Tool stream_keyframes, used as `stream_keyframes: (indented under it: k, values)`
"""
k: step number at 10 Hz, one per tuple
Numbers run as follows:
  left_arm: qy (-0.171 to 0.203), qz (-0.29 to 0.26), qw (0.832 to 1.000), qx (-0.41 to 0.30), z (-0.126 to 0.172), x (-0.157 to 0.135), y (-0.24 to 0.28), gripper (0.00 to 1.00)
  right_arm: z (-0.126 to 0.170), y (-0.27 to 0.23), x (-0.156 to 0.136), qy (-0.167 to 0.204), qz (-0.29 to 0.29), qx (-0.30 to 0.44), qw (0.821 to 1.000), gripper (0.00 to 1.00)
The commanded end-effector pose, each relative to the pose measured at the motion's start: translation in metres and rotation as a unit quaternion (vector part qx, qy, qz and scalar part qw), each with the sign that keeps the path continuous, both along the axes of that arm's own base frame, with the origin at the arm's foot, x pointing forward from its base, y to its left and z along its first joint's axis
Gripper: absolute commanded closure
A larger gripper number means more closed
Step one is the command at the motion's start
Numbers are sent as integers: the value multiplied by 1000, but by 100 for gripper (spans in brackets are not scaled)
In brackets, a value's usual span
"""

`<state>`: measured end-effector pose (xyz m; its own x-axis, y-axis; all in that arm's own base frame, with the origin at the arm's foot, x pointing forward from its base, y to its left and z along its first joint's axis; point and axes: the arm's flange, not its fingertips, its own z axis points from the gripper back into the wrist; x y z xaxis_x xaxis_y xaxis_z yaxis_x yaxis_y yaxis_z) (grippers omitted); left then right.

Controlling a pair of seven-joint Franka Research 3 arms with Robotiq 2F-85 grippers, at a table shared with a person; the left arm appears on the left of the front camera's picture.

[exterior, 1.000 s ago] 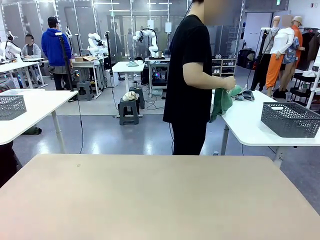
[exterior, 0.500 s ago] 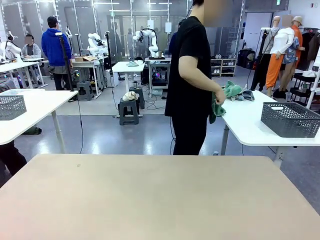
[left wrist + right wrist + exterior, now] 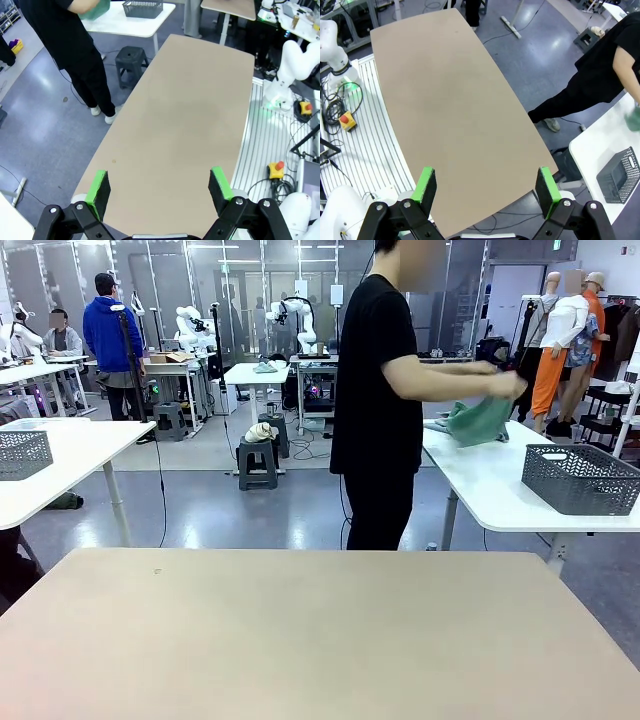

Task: Fold the towels and place them in the basket.
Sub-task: When a person lays out a Towel with hook on the table, fold it in half twice.

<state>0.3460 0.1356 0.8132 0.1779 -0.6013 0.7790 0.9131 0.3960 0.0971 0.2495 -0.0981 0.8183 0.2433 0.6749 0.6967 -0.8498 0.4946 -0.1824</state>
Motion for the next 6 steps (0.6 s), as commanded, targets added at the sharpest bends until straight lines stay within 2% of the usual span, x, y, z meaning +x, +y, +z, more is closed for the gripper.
stream_keyframes:
  k: [1, 6]
  values:
    - [-2, -2, 1000, -3, 2, 0, -3, 0, 1, 1, -1, -3, 3, 2, 1000, 0]
    - [-2, -2, 1000, -3, 2, 0, -3, 0, 1, 1, -1, -3, 3, 2, 1000, 0]
